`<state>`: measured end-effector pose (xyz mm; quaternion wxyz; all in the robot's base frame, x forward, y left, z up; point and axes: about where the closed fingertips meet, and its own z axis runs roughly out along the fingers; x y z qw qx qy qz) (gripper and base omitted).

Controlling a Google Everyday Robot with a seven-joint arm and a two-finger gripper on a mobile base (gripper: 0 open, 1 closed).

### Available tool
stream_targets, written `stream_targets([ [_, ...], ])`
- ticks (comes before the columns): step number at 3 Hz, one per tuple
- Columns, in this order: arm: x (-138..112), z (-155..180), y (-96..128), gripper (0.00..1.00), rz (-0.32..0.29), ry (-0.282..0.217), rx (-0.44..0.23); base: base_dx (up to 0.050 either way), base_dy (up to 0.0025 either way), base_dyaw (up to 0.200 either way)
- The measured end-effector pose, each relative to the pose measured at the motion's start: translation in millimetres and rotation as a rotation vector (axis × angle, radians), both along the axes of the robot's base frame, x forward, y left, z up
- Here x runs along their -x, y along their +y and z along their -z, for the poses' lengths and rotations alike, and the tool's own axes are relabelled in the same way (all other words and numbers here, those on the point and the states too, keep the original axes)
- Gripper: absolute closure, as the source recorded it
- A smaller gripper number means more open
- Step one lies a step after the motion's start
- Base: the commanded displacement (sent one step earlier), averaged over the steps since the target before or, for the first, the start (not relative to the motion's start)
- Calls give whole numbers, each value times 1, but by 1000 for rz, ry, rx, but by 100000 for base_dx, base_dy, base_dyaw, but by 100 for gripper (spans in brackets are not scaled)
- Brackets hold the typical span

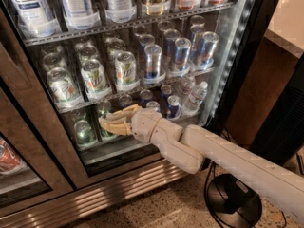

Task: Close right fridge door

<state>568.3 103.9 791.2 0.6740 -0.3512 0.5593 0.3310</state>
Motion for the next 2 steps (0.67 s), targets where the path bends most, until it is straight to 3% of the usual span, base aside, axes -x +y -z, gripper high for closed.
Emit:
stream_targets([
  [1, 0, 0, 0, 100, 0, 0, 0, 0, 0, 0],
  [2, 10, 0, -2, 81, 0, 0, 0, 0, 0, 0],
])
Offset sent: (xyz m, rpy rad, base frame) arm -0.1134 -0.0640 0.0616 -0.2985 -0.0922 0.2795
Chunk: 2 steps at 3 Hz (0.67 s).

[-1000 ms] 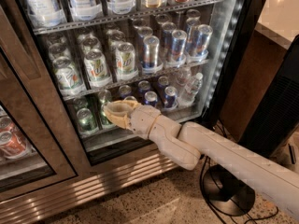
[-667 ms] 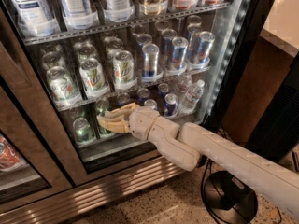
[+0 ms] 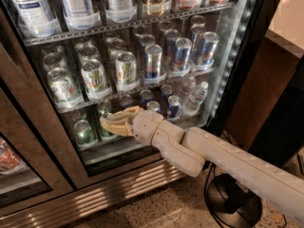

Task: Close right fridge door

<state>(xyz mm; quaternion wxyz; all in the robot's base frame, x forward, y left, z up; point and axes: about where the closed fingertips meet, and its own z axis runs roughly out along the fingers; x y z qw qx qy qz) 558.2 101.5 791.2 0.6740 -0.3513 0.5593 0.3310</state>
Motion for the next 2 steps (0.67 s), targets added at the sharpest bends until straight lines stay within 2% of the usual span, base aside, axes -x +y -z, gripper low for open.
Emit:
stream_targets([
  [1, 9, 0, 2, 58, 0, 0, 0, 0, 0, 0],
  [2, 17, 0, 4, 27, 0, 0, 0, 0, 0, 0],
])
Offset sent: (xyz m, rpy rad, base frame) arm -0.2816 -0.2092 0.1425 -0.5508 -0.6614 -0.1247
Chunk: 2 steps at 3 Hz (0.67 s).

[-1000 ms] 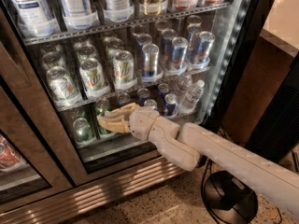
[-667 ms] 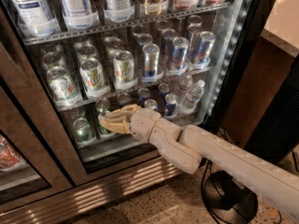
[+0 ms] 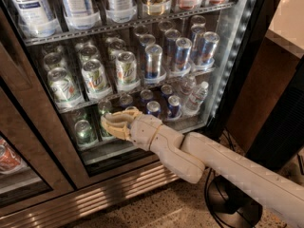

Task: Close right fridge door

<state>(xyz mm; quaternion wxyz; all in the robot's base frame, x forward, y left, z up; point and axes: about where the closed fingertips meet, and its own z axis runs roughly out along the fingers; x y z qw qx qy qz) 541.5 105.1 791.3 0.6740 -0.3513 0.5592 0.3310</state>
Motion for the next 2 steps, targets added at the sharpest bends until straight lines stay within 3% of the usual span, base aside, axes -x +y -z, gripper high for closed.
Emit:
stream_targets([
  [1, 0, 0, 0, 4, 0, 0, 0, 0, 0, 0],
  [2, 0, 0, 0, 0, 0, 0, 0, 0, 0, 0],
])
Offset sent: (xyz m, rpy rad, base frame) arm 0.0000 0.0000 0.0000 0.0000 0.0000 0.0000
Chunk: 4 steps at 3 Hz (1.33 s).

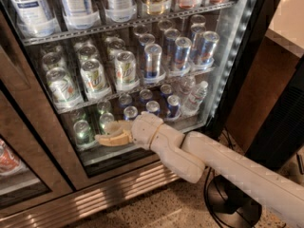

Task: Close right fridge door

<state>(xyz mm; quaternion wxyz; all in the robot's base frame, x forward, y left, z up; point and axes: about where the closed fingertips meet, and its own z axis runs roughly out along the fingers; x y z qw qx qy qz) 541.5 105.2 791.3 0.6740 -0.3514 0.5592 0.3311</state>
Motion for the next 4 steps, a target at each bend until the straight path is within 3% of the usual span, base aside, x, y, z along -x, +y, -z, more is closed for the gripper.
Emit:
stream_targets([
  [1, 18, -2, 12, 0, -62, -3, 25, 0, 0, 0],
  [2, 93, -22, 30, 0, -191, -12, 64, 0, 0, 0],
  [3, 213, -50, 51, 0, -349, -96, 78, 0, 0, 0],
  [4, 337, -29, 76, 0, -529, -287, 237, 0, 0, 0],
])
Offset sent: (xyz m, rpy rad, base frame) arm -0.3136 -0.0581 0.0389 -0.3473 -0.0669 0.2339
